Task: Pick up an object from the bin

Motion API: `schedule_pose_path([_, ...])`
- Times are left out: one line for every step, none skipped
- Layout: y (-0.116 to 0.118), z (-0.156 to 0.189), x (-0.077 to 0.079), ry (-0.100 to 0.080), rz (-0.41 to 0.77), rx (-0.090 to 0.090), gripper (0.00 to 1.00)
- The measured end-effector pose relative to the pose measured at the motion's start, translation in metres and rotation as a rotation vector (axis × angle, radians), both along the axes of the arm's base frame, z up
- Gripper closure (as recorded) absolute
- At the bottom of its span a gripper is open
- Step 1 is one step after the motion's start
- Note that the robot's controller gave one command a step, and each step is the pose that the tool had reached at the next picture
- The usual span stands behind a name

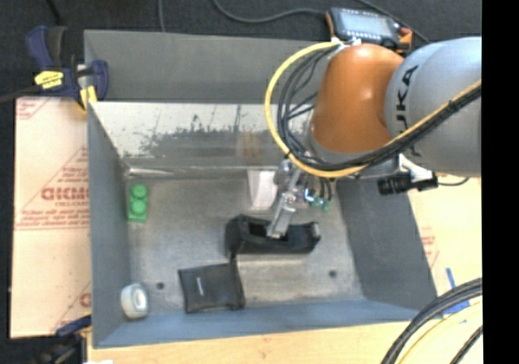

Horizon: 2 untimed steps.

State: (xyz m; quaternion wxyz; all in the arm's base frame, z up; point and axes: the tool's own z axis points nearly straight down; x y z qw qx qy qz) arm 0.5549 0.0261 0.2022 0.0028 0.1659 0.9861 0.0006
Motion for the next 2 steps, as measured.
schedule_pose_path([0.018, -0.045, 0.011, -0.009, -0.027, -0.003, 0.00])
schedule_pose_path([0.023, -0.072, -0.038, -0.001, 0.154, 0.000, 0.00])
